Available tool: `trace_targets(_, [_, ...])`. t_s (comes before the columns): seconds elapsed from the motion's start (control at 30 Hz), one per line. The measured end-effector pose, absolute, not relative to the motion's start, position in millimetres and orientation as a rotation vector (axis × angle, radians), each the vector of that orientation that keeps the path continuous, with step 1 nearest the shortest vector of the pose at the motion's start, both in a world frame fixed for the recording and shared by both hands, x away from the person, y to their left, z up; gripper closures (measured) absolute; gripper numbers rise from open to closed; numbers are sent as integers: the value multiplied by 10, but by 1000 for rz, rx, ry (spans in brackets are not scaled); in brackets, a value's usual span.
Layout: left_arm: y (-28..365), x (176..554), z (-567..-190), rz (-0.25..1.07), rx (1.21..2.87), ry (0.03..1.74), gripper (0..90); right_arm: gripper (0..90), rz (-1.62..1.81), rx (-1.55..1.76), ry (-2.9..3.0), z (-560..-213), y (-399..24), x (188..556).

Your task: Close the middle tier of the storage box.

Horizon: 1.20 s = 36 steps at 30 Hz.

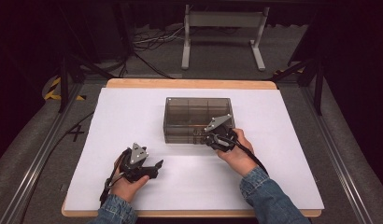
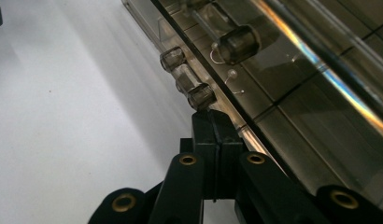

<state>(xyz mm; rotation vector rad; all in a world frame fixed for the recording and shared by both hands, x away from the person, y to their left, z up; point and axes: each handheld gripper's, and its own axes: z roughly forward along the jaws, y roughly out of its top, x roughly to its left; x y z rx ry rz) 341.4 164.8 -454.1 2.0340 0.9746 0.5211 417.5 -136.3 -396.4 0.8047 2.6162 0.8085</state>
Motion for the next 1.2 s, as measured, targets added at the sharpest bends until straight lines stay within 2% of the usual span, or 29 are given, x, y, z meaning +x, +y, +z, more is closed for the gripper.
trace_targets(0.9, [1649,3422,-4541,525,2037,967,204,896,858,892,2555,-3964,-1398,4214])
trace_targets(1.07, [1647,3421,-4540,527,2042,964,204,844,850,858,2580,-3911,-1422,4142])
trace_targets(1.2, [1646,3422,-4541,527,2044,962,204,759,867,814,2596,-3830,-1454,4063])
